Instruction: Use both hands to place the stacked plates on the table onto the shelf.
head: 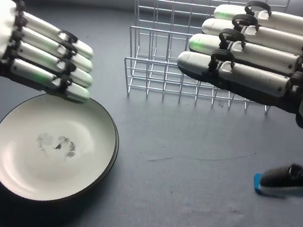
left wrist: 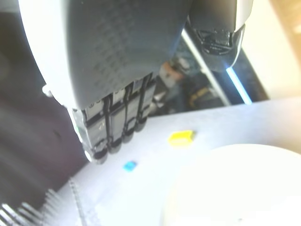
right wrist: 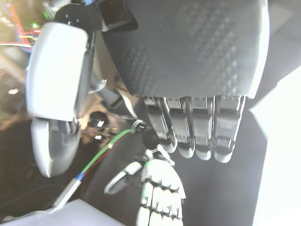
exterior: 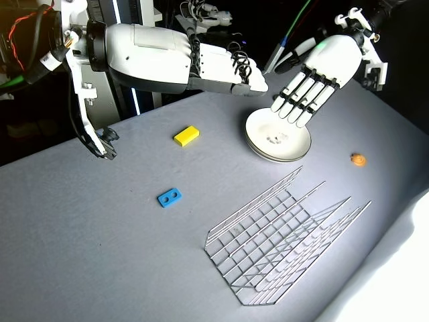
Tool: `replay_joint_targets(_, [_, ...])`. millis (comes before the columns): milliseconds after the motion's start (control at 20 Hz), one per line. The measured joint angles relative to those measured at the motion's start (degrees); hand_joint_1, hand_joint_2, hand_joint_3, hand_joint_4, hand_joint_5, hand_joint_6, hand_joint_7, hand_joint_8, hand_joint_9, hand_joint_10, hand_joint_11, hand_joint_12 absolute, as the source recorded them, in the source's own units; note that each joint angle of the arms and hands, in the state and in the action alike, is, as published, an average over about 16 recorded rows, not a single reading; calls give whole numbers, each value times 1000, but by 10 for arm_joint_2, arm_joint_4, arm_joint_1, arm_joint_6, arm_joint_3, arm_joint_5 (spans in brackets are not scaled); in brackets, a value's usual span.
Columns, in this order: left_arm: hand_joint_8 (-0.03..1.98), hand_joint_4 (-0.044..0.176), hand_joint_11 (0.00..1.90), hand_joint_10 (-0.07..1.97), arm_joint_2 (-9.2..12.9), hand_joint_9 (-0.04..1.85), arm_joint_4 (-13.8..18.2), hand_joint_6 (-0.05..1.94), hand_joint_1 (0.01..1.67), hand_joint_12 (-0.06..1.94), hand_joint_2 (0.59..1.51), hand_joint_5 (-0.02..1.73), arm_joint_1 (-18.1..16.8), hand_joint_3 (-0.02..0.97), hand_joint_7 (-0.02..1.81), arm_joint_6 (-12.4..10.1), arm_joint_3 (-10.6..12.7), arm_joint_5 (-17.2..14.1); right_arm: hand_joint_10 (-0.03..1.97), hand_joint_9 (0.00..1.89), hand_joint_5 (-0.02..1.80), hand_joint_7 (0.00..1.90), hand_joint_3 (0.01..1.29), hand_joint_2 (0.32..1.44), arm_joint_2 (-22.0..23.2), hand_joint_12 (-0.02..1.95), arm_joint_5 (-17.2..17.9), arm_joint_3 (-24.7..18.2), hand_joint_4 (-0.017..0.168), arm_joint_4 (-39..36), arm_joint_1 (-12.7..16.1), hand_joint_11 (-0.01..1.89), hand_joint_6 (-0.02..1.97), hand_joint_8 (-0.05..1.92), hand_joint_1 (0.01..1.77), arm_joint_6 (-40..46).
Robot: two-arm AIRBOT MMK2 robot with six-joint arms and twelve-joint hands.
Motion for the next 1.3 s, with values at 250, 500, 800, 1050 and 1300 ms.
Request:
replay_joint_targets(250, [-13, -7, 15, 3, 0, 18, 18, -15, 17, -14, 1111, 14, 20, 37, 20, 11, 29, -36, 7, 20, 21, 20, 18, 921, -1, 153, -14, 3, 1, -14, 1, 21, 20, 13, 922, 22])
replay_joint_targets(500, [-13, -7, 15, 3, -1, 20, 17, -15, 16, -14, 1112, 19, 49, 36, 19, 31, 48, -64, 6, 21, 21, 21, 18, 935, -3, 301, -34, 5, 1, -32, 3, 21, 20, 13, 1056, 51])
replay_joint_targets(800, [-13, -5, 15, 3, -13, 18, 7, -15, 17, -14, 1117, 22, 107, 33, 16, 60, 67, -73, 6, 21, 21, 21, 19, 961, -5, 434, -55, 5, 1, -55, 5, 15, 21, 13, 1042, 69])
replay_joint_targets(1050, [-13, -3, 15, 3, -28, 16, -5, -15, 17, -14, 1115, 22, 148, 31, 13, 71, 84, -67, 7, 21, 22, 21, 19, 973, -6, 433, -60, 5, 1, -73, 5, 15, 21, 13, 1052, 78])
replay_joint_targets(1300, [-13, -2, 15, 3, -44, 15, -10, -15, 18, -14, 1115, 22, 183, 30, 11, 74, 103, -53, 7, 22, 21, 22, 19, 992, -7, 458, -62, 5, 1, -78, 5, 15, 21, 13, 1062, 78])
